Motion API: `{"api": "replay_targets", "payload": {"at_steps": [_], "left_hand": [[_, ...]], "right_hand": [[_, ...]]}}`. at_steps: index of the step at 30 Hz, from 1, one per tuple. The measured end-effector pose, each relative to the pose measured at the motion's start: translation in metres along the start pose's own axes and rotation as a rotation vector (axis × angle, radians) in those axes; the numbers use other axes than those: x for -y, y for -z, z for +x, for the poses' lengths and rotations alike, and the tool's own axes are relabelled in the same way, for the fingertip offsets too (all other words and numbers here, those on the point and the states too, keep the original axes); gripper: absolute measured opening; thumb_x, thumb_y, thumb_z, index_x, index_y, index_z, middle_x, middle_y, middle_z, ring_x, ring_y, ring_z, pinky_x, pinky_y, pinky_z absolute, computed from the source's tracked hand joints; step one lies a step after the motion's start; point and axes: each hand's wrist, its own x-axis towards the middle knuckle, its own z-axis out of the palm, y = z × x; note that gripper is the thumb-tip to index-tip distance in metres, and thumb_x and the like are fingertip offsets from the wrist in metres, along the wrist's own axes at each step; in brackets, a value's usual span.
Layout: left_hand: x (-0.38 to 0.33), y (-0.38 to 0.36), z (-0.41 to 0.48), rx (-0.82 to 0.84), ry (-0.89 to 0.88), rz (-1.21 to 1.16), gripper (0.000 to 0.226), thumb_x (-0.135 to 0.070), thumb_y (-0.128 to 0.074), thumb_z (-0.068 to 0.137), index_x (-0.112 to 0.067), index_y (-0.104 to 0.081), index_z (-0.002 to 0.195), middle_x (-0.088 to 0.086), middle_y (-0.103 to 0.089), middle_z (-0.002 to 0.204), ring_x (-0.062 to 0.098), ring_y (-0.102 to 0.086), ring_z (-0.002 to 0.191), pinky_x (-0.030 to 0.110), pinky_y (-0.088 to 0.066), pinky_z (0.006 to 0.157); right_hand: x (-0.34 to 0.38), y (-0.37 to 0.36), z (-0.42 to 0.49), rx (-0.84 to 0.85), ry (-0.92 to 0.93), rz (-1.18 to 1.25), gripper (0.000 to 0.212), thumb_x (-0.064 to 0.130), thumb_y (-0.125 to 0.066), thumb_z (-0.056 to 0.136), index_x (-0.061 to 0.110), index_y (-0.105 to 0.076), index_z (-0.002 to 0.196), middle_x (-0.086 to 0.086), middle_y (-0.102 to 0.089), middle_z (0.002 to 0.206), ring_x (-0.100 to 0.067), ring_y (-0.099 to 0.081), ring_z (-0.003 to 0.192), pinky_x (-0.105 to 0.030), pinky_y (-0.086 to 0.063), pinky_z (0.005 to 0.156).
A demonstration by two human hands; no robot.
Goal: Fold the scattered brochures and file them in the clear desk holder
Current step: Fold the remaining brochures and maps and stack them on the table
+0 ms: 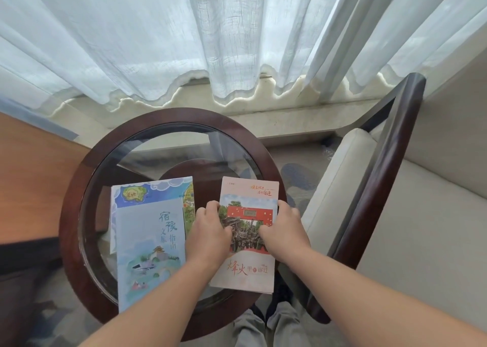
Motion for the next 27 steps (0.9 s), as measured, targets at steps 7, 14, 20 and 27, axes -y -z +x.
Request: {"api": "replay_targets", "payload": {"at_steps": [7,14,20,27], "left_hand": [[-0.01,-0.006,-0.002,-0.192,-0.249,0.124,0.06,-0.039,-0.061,0.087,-0.02,-0.037,0.139,0.001,-0.041,0.132,0.02,-0.034,0.123,0.036,-0.034,0.104],[-0.037,-0.047,0.016,-0.051,-0.379,0.377,0.074,-0.059,-0.018,0.096,-0.019,0.004,0.154,0.011,0.01,0.163,0.026,0.016,0.148,0.045,0.01,0.12],[-0.022,-0.068,0.018,-0.109,-0.434,0.493,0.076,-0.062,-0.005,0.094,-0.013,0.015,0.149,0.014,0.015,0.161,0.027,0.019,0.148,0.048,0.015,0.118],[0.002,-0.072,0.001,-0.089,-0.626,0.495,0.074,-0.054,-0.026,0.096,-0.005,-0.019,0.152,0.017,-0.012,0.161,0.029,-0.005,0.15,0.048,-0.006,0.12]], "right_hand": [[-0.005,0.02,0.02,-0.065,0.451,-0.59,0.1,0.034,-0.073,0.081,0.029,-0.004,0.153,-0.002,-0.009,0.159,-0.027,-0.013,0.145,-0.044,-0.029,0.114],[-0.021,0.02,0.04,0.072,0.556,-0.815,0.1,0.03,-0.068,0.087,0.026,0.005,0.156,0.001,0.011,0.164,-0.023,0.006,0.151,-0.042,-0.014,0.122],[-0.024,0.024,0.04,0.083,0.528,-0.84,0.113,0.05,-0.073,0.079,0.032,0.009,0.155,0.007,0.017,0.163,-0.018,0.011,0.15,-0.052,-0.011,0.12],[-0.023,0.024,0.038,0.08,0.514,-0.881,0.113,0.052,-0.07,0.081,0.033,0.014,0.153,0.008,0.023,0.161,-0.015,0.015,0.15,-0.053,-0.007,0.12]]}}
